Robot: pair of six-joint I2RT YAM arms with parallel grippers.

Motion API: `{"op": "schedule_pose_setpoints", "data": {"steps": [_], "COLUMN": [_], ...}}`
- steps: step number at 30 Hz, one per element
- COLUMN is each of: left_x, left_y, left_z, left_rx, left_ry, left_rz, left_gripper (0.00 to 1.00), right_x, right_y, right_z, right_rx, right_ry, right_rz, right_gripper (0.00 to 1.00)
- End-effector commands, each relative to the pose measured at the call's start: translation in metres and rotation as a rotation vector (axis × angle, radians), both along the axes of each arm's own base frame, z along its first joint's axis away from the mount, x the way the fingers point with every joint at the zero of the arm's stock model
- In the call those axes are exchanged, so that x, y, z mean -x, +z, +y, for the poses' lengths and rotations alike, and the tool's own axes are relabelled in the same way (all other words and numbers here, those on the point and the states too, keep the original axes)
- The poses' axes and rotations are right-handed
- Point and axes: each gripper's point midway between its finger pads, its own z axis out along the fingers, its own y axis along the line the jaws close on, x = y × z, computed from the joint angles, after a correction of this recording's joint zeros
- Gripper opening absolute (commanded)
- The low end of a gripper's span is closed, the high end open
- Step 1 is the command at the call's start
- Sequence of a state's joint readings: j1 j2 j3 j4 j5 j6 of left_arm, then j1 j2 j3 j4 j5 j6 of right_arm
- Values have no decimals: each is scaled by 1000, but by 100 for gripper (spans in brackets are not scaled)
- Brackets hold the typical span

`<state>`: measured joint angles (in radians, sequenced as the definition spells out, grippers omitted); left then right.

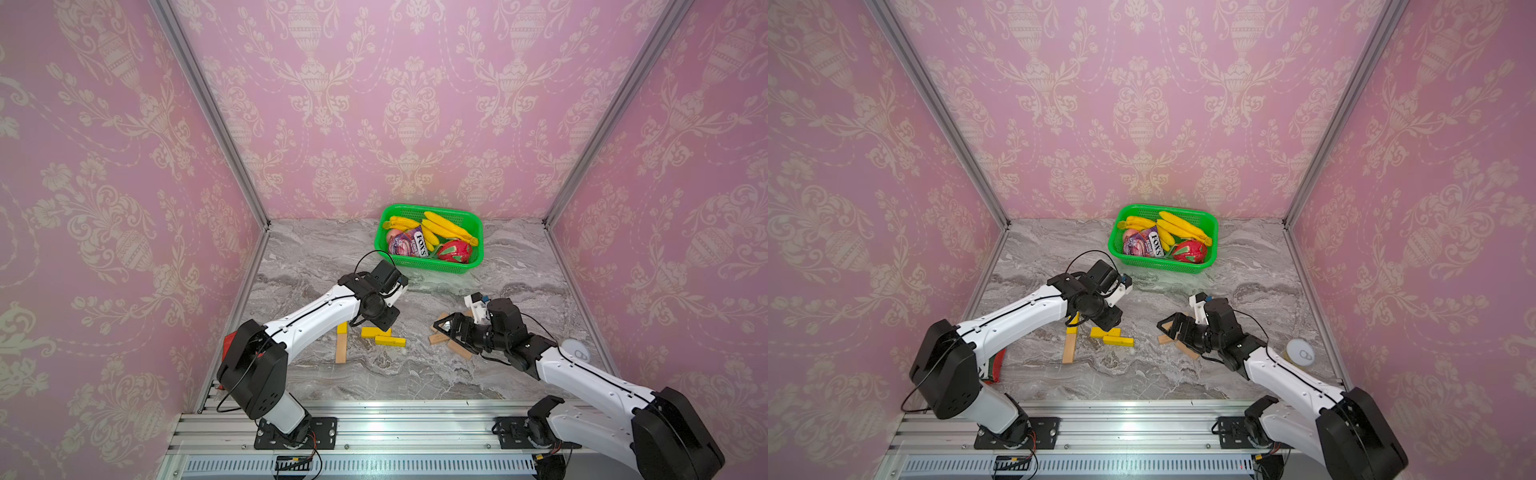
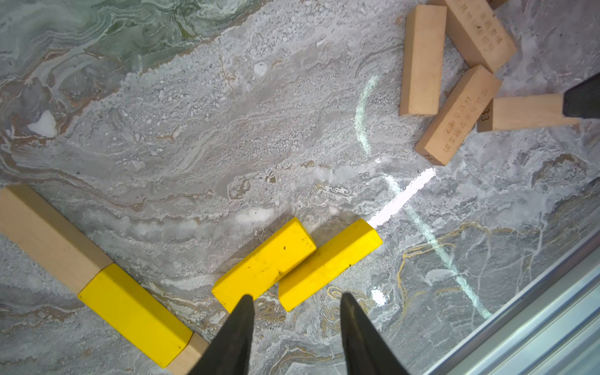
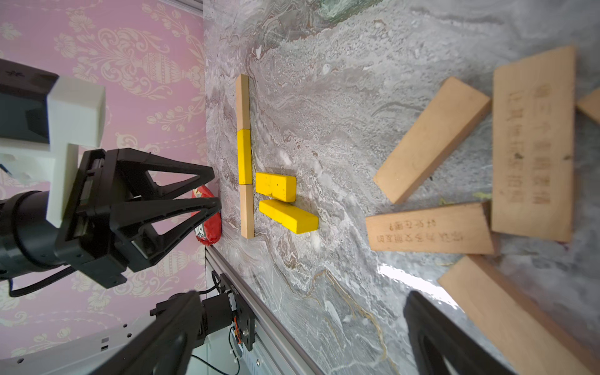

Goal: Assemble the letter k with building blocks
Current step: Pick up the building block from the center of the board.

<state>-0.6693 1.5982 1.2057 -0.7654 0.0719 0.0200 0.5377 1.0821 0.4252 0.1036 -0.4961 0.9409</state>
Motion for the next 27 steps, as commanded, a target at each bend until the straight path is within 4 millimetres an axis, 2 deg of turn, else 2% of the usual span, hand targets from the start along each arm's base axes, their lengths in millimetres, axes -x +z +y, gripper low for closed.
{"op": "schedule_pose_setpoints", "data": {"steps": [1, 5, 8, 19, 22, 27], "left_x": [-12, -14, -7, 17, 18, 7], "left_y": [2, -8, -19, -52, -55, -61], "left_z": [4, 16, 26, 45, 46, 58], "left_rx": [-88, -179, -232, -251, -245, -289], "left_ry": [-74, -100, -121, -148, -151, -122], "left_rz": [-48, -47, -14, 71, 67, 47], "left_gripper": [46, 45, 45, 45, 45, 45], "right_x": [6, 2, -3, -14, -16, -14], "right_y": [-3, 1, 2, 5, 5, 4], "right_z": [1, 6, 11, 23, 22, 22], "right_rx": [-13, -35, -33, -38, -40, -43], "right_ry": [38, 41, 62, 113, 107, 105], "right_rz": [8, 4, 5, 17, 16, 20], "right_gripper": [100, 100, 100, 100, 100, 100]}}
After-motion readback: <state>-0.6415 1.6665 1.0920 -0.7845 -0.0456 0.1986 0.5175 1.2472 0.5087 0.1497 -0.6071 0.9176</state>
